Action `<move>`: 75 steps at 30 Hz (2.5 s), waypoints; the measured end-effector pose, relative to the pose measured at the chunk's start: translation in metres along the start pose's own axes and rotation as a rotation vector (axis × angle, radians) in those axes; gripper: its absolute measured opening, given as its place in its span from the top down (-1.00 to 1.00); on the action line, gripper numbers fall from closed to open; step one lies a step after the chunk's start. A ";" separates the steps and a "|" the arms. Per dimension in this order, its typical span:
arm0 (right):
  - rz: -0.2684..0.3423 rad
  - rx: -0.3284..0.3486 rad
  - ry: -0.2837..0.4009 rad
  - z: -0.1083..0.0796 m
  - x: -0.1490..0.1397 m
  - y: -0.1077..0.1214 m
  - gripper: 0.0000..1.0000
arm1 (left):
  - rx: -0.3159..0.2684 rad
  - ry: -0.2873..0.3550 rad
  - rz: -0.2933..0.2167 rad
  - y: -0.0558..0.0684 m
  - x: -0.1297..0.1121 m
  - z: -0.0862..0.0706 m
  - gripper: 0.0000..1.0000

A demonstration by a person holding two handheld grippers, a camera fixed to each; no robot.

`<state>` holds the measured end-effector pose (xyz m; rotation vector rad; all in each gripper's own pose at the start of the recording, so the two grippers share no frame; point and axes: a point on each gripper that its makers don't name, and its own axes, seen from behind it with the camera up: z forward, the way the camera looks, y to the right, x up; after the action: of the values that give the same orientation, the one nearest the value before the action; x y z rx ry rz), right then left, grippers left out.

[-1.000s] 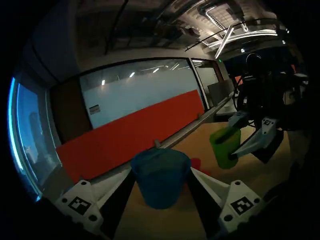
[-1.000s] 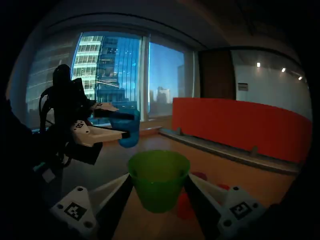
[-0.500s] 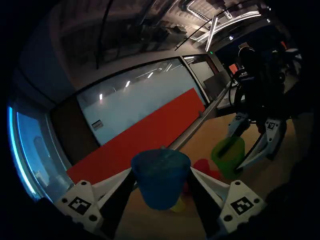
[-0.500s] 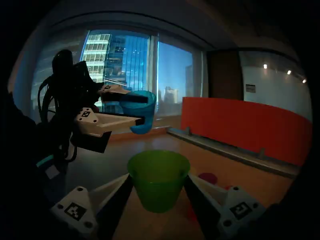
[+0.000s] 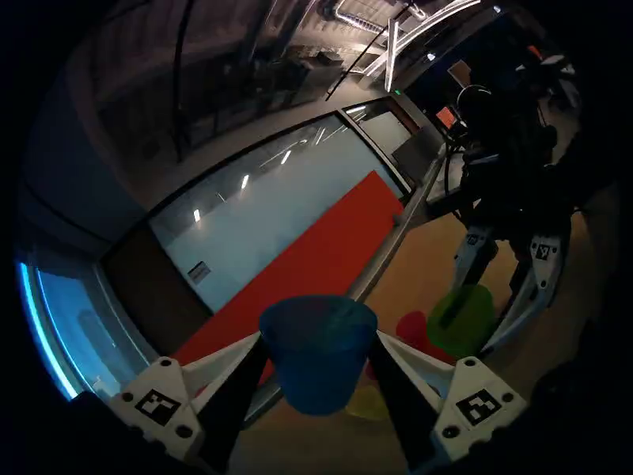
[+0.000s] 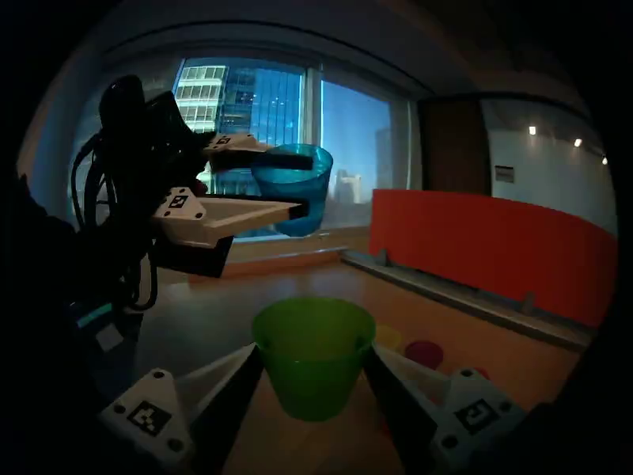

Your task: Pour water

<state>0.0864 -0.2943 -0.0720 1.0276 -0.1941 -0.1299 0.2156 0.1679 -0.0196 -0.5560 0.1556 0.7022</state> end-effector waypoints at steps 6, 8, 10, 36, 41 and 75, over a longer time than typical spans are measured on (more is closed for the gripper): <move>-0.002 0.016 0.007 0.005 0.002 -0.006 -0.74 | 0.001 0.005 0.058 -0.001 0.009 0.000 -0.68; -0.002 0.020 0.009 0.007 0.003 -0.007 -0.74 | 0.003 0.007 0.076 -0.001 0.012 0.000 -0.68; -0.003 0.025 0.010 0.009 0.003 -0.009 -0.74 | 0.005 0.010 0.094 -0.001 0.014 0.001 -0.69; -0.006 0.059 0.028 0.018 0.010 -0.019 -0.74 | 0.008 0.025 0.284 -0.003 0.032 0.008 -0.68; -0.008 0.057 0.030 0.017 0.012 -0.018 -0.74 | 0.013 0.028 0.318 -0.003 0.037 0.008 -0.68; -0.033 0.048 0.051 0.013 0.019 -0.012 -0.73 | 0.046 0.046 0.474 -0.011 0.054 0.010 -0.68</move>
<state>0.1022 -0.3149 -0.0744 1.0812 -0.1348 -0.1291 0.2633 0.1966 -0.0238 -0.4945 0.3529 1.1429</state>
